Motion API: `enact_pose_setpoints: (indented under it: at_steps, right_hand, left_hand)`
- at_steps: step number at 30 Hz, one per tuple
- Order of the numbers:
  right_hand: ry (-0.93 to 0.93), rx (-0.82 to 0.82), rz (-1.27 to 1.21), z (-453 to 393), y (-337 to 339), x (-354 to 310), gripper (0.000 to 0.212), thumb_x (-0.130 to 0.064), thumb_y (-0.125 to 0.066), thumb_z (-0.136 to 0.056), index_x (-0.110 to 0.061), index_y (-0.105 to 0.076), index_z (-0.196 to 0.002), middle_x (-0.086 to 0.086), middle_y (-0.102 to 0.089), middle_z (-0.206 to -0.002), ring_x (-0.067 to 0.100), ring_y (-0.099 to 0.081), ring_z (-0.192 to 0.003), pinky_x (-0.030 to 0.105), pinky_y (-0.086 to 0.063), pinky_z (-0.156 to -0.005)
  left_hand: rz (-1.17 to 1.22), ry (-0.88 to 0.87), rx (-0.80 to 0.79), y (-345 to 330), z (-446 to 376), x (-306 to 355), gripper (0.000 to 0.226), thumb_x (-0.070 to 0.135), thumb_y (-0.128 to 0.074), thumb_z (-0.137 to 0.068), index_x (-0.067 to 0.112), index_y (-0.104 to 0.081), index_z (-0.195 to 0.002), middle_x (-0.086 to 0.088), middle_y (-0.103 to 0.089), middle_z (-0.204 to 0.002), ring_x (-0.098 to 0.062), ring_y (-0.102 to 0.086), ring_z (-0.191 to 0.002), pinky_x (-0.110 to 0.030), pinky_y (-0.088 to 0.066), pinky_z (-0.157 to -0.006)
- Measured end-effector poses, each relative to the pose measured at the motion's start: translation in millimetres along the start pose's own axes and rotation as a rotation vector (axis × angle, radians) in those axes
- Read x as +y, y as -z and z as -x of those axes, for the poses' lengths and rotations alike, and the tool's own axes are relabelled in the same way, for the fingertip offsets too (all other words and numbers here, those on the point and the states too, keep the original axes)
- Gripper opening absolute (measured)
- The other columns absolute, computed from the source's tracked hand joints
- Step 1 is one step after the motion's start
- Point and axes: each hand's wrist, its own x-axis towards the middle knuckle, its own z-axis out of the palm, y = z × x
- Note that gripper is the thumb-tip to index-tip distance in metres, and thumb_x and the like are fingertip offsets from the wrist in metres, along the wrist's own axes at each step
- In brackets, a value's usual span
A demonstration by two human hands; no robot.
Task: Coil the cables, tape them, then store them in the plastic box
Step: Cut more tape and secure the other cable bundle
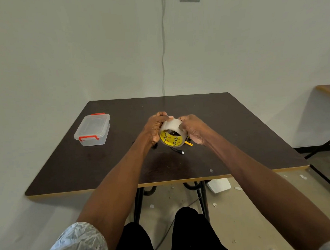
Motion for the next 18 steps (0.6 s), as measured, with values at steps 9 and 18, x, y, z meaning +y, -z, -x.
enact_pose_setpoints:
  at_steps: [9,18]
  right_hand:
    - [0.123,-0.297,-0.345,7.3,28.8,-3.7,0.027,-0.001,-0.059,-0.089,0.003,-0.064,-0.115,0.013,-0.069,-0.099,0.020,-0.066,-0.090,0.029,-0.054,-0.082]
    - [0.213,-0.017,-0.020,-7.2,30.4,-17.0,0.024,-0.011,-0.071,-0.086,-0.002,-0.072,-0.108,0.011,-0.070,-0.092,0.020,-0.061,-0.081,0.029,-0.045,-0.074]
  left_hand:
    - [0.158,-0.072,0.044,-0.2,-5.8,2.5,0.007,0.005,-0.064,-0.082,0.010,-0.063,-0.078,-0.008,-0.063,-0.078,-0.019,-0.059,-0.066,-0.029,-0.050,-0.059]
    - [-0.438,-0.398,0.055,6.2,1.5,11.1,0.014,0.020,-0.069,-0.089,0.009,-0.074,-0.096,0.002,-0.074,-0.088,-0.003,-0.064,-0.079,-0.020,-0.051,-0.074]
